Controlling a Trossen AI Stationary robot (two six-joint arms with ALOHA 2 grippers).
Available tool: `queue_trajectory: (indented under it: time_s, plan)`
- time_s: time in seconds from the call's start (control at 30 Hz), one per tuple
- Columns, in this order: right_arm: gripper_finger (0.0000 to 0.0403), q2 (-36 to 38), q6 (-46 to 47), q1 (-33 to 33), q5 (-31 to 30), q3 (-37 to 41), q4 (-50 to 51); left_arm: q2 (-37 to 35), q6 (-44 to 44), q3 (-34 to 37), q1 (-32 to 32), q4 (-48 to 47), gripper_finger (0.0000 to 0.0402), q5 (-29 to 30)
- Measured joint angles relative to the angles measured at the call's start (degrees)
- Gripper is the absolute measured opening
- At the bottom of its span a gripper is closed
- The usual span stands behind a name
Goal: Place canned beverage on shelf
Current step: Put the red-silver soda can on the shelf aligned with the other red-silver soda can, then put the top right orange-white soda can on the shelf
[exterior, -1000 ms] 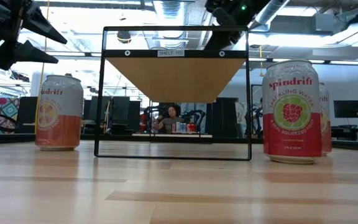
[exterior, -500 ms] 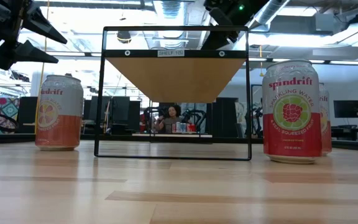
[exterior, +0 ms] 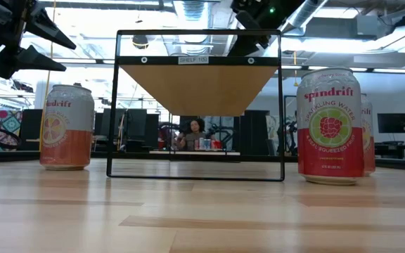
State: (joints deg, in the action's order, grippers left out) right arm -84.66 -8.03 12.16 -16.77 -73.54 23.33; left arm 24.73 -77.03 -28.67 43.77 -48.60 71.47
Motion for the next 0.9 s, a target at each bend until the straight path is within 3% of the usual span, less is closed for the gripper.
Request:
queue_trajectory:
  time_s: [0.4, 0.6, 0.77, 0.9]
  plan:
    - [0.0000, 0.42, 0.02, -0.87, 0.70, -0.31, -1.12, 0.00, 0.02, 0.00, 0.00, 0.00, 0.0270, 1.48]
    - [0.0000, 3.42, -0.01, -3.55, 2.72, -7.53, 2.23, 0.00, -0.15, 0.00, 0.00, 0.02, 0.0270, 1.45]
    - [0.0004, 5.27, 0.98, -5.89, 3.21, -15.04, 14.08, 0.01, -0.15, 0.00, 0.00, 0.06, 0.0270, 0.70]
    - [0.0041, 5.90, 4.29, -8.21, 3.30, -20.32, 27.44, 0.00, 0.22, 0.00, 0.00, 0.35, 0.0270, -2.24]
